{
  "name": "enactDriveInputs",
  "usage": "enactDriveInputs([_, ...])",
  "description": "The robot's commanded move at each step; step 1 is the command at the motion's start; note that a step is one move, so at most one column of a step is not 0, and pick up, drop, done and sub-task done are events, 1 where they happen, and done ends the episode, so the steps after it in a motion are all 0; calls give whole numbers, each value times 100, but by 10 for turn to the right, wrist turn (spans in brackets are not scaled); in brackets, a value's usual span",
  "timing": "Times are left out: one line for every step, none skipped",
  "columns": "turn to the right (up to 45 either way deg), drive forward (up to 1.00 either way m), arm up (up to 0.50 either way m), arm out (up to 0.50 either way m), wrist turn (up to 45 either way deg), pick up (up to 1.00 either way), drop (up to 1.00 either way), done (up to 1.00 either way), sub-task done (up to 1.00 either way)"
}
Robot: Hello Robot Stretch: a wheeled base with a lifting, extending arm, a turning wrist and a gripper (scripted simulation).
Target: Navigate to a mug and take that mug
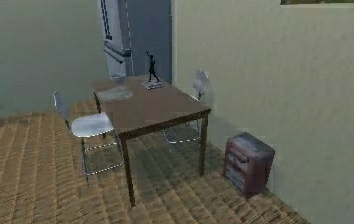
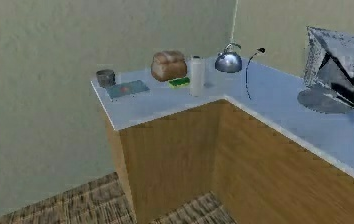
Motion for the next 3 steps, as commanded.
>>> enactDriveInputs([-150, 0, 0, 0, 0, 0, 0, 0, 0])
enactDriveInputs([450, 0, 0, 0, 0, 0, 0, 0, 0])
enactDriveInputs([450, 0, 0, 0, 0, 0, 0, 0, 0])
